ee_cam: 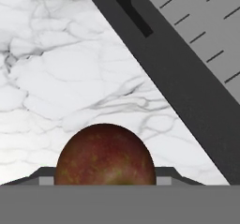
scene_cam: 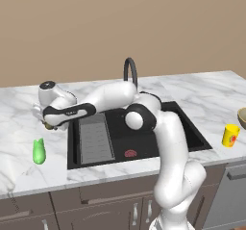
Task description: Remove the corn and apple from the sink. Then move the bowl and cup from the counter to the sink for washing.
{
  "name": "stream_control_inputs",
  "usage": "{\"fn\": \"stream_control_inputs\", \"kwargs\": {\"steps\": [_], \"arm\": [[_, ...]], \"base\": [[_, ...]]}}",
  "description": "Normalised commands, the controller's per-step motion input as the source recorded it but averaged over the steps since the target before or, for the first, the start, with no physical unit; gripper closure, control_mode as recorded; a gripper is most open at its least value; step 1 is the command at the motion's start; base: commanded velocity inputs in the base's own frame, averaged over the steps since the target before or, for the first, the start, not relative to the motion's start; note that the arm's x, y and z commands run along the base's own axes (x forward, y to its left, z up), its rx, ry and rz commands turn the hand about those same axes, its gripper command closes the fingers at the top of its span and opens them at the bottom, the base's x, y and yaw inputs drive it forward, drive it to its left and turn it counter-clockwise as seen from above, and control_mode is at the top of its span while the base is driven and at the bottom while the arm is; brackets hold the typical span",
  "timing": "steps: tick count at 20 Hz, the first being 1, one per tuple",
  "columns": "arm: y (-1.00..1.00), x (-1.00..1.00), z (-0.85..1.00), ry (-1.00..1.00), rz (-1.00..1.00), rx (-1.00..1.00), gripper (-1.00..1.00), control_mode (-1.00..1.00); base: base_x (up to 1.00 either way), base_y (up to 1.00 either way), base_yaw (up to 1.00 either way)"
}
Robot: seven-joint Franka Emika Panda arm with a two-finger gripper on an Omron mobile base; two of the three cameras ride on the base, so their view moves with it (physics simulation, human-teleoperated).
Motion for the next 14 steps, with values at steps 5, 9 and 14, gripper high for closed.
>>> {"fn": "stream_control_inputs", "kwargs": {"steps": [5,9,14], "arm": [[-0.02,0.12,-0.15,0.06,-0.06,0.0,1.0,-1.0],[-0.03,0.09,-0.22,0.07,-0.06,0.0,1.0,-1.0],[-0.02,0.07,-0.2,0.05,-0.05,0.0,1.0,-1.0]], "base": [[0.0,0.0,0.0],[0.0,0.0,0.0],[0.0,0.0,0.0]]}}
